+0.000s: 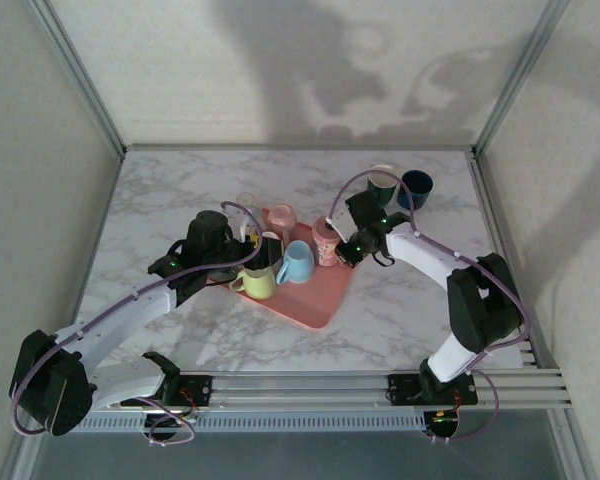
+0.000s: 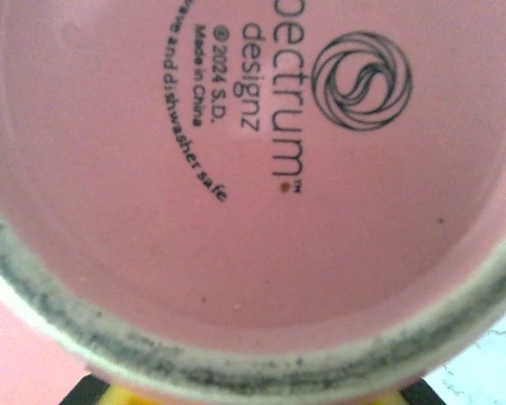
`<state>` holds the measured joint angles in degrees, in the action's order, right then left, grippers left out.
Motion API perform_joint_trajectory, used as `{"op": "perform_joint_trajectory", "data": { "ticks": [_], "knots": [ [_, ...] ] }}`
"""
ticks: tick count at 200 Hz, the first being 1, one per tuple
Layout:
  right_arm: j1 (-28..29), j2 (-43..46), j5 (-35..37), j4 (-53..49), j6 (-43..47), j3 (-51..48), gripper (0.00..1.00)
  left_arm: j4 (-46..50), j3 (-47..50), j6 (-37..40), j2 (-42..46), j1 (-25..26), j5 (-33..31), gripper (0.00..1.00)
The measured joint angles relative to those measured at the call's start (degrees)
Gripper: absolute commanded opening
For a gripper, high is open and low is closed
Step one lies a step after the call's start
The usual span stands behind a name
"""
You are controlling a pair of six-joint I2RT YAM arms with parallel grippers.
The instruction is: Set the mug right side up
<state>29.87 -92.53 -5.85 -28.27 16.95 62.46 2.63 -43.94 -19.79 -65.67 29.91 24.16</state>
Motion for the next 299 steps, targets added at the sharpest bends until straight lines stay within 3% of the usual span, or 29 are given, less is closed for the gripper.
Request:
{"op": "perform_joint_trajectory", "data": {
  "ticks": [72,148,209,299],
  "knots": [
    [-0.61,12.33,-4.94,-1.44,-4.85,0.00,0.00,-2.23,0.00,-2.91,1.81,-0.20,0.81,0.68],
    [-3.50,20.52,-12.94,-1.27,-16.04,3.41,0.00,-10.12,0.04,-10.56,2.97,-2.03,7.67,0.73],
    [-5.73,21.57,-21.70,5.73,-29.88,3.63,0.00,-23.63,3.19,-23.02,2.86,-2.43,13.51,0.77],
    [-5.73,21.27,-30.88,26.58,-51.49,3.28,0.00,-47.41,7.02,-44.92,-1.49,-2.43,16.63,0.77]
  ]
}}
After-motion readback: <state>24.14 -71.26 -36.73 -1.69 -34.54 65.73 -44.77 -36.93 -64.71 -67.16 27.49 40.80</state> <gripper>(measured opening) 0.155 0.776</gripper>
